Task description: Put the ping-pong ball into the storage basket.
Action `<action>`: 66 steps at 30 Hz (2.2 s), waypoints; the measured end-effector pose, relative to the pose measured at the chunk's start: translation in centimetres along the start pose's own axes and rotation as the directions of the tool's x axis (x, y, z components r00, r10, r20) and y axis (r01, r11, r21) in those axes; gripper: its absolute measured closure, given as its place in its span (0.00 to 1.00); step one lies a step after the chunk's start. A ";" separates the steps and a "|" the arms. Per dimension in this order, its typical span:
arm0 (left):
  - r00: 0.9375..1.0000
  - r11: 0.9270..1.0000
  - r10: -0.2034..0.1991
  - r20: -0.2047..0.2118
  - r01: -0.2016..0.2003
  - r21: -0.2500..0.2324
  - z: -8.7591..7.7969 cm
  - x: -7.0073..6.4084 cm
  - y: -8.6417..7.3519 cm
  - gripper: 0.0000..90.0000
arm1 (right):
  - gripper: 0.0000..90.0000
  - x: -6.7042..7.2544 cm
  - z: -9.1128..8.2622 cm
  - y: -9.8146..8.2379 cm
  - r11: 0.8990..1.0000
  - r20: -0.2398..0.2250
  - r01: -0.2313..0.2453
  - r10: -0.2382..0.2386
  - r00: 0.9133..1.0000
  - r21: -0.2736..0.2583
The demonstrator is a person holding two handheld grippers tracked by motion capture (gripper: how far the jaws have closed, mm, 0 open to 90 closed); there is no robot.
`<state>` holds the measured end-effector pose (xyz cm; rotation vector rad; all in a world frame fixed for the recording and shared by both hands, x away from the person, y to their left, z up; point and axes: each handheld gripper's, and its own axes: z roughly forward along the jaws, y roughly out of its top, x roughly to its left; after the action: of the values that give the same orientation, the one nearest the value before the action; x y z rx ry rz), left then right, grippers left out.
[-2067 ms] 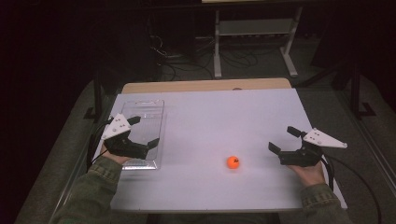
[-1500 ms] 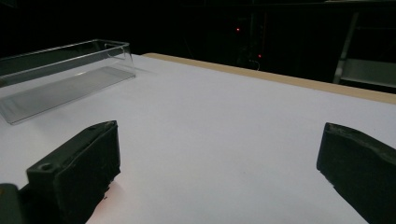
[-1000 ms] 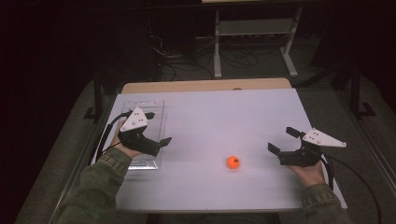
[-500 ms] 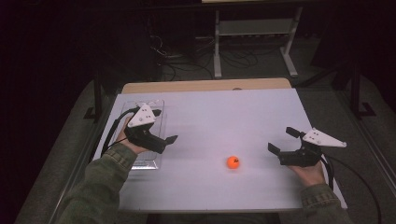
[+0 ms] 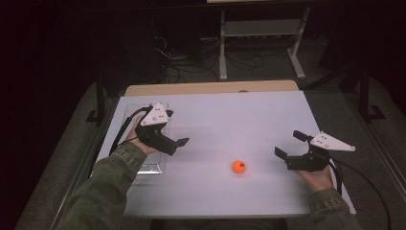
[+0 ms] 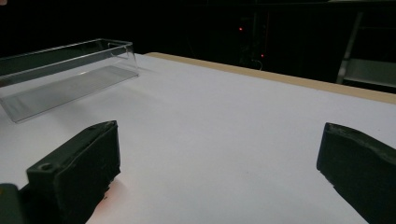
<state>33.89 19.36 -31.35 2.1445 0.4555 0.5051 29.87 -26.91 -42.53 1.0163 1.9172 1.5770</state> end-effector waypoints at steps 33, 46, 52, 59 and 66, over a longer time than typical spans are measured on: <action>0.998 0.997 0.046 0.049 -0.049 0.061 2.6 -0.4 2.0 0.00 | 0.00 0.0 -0.1 0.0 1.000 0.002 -0.006 0.006 1.000 0.002; 0.992 0.993 0.084 0.091 -0.091 0.076 3.6 -1.3 3.1 0.00 | 0.00 -0.1 -0.2 0.0 1.000 0.009 -0.011 0.011 1.000 -0.001; 0.989 0.991 0.101 0.104 -0.109 0.077 4.1 -1.5 3.6 0.00 | 0.00 0.0 -0.1 0.0 1.000 0.009 -0.005 0.005 1.000 0.001; 0.983 0.986 0.121 0.135 -0.135 0.098 4.9 -2.2 3.8 0.00 | 0.00 0.1 -0.1 0.0 1.000 0.006 -0.004 0.004 1.000 0.008; 0.979 0.983 0.135 0.150 -0.152 0.108 5.5 -2.6 4.0 0.00 | 0.00 0.1 -0.1 0.0 1.000 0.009 0.002 -0.002 1.000 0.012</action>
<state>35.03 12.22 -31.58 2.3218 0.2579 0.4095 29.71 -26.86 -42.51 1.0238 1.9234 1.5593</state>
